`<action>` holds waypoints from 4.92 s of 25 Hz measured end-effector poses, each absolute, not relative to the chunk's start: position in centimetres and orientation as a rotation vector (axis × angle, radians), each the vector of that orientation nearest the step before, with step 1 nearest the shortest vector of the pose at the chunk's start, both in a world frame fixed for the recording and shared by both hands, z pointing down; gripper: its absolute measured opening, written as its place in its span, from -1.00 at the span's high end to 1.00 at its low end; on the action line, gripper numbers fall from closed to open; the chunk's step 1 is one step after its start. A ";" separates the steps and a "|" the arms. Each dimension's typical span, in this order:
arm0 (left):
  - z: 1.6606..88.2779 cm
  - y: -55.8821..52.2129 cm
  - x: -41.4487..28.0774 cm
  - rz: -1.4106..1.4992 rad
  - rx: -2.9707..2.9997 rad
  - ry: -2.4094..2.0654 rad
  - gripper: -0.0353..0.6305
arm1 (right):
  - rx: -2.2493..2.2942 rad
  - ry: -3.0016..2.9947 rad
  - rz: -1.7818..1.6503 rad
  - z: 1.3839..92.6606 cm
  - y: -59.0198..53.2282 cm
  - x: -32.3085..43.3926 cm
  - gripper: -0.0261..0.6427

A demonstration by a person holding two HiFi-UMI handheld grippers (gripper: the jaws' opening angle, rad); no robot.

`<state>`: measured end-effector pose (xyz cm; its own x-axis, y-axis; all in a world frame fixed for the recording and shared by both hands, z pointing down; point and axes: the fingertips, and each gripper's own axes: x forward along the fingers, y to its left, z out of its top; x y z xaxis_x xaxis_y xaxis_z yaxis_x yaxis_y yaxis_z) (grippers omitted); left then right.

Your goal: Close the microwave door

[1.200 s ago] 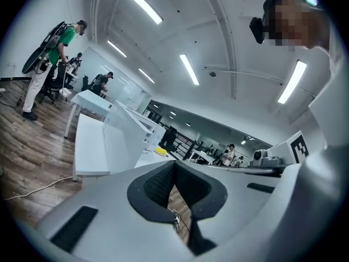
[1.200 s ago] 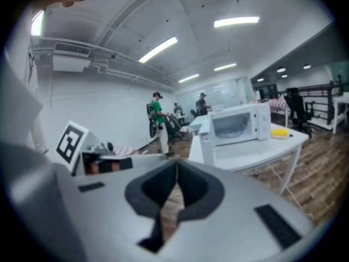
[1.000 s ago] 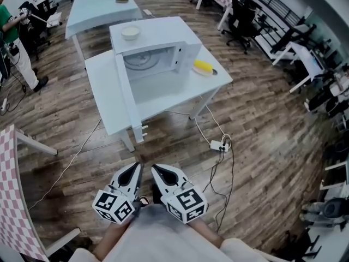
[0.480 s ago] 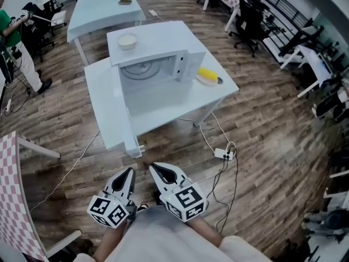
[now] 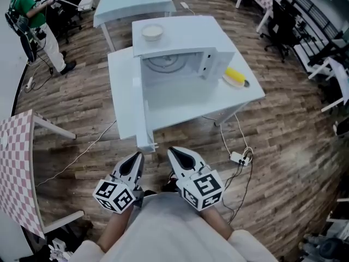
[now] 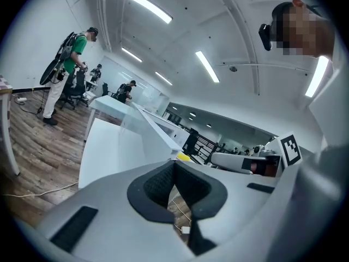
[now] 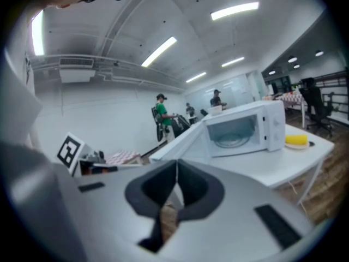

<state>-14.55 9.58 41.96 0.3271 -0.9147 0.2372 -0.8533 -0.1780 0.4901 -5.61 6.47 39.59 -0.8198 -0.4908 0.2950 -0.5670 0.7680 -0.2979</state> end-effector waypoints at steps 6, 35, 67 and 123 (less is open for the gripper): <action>41.6 8.8 -14.9 -0.175 2.017 -1.629 0.84 | 0.796 -2.788 0.562 39.6 4.9 -4.9 0.85; 43.1 7.3 -16.5 -0.071 2.014 -1.647 0.84 | 0.692 -2.782 0.641 41.2 2.5 -5.5 0.85; 44.2 0.6 -10.7 -0.102 2.114 -1.383 0.84 | 0.896 -2.677 0.771 43.3 -2.2 -1.3 0.85; 43.5 -10.8 -2.2 0.119 2.341 -1.071 0.84 | 1.180 -2.598 0.983 45.4 -14.0 5.5 0.85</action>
<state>-2.20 -10.79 43.49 0.6775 -0.6718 0.2995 -0.7210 -0.5262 0.4509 5.51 -14.01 45.37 -0.6879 -0.6306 0.3595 -0.7106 0.4842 -0.5105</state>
